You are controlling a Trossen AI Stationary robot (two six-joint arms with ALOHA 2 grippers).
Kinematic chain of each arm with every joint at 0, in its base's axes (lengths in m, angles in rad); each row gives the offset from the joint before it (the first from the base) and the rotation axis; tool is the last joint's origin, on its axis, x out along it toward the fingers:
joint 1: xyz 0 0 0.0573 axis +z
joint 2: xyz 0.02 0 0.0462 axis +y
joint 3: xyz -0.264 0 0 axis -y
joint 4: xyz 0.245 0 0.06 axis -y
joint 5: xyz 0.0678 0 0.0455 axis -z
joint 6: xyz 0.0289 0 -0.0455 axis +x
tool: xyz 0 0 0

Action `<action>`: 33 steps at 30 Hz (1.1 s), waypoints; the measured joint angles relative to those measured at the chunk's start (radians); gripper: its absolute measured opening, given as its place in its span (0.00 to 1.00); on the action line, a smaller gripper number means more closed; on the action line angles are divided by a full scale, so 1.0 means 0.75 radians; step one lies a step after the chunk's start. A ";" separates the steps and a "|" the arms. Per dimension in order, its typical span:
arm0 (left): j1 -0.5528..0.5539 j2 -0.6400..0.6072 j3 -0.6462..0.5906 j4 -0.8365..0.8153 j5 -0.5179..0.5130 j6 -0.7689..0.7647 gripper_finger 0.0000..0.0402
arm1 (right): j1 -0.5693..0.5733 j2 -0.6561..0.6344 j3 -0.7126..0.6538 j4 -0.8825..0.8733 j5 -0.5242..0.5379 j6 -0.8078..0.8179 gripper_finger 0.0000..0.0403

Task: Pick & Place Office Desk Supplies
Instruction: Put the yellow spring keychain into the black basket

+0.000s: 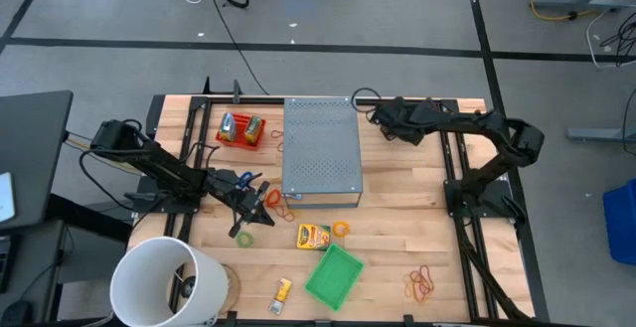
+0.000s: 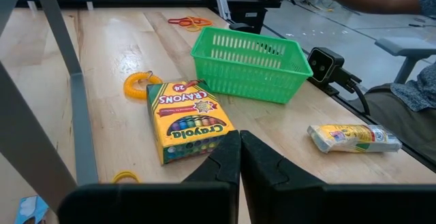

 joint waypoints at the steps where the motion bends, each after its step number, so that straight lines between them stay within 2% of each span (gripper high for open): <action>1: 0.000 0.000 0.000 0.000 0.000 0.000 0.02 | -0.019 0.000 0.000 0.015 -0.011 -0.013 0.00; 10: 0.000 -0.001 0.000 -0.001 0.023 0.000 0.02 | -0.171 0.000 -0.043 0.100 -0.146 -0.119 0.00; 19: 0.000 -0.001 0.000 -0.001 0.023 0.000 0.02 | -0.249 0.000 -0.073 0.133 -0.260 -0.153 0.01; 25: 0.000 0.000 0.000 -0.001 0.023 0.000 0.02 | -0.261 0.000 -0.074 0.169 -0.340 -0.179 0.13; 33: 0.000 0.000 0.000 -0.001 0.020 0.002 0.02 | -0.259 0.000 -0.074 0.259 -0.344 -0.184 0.33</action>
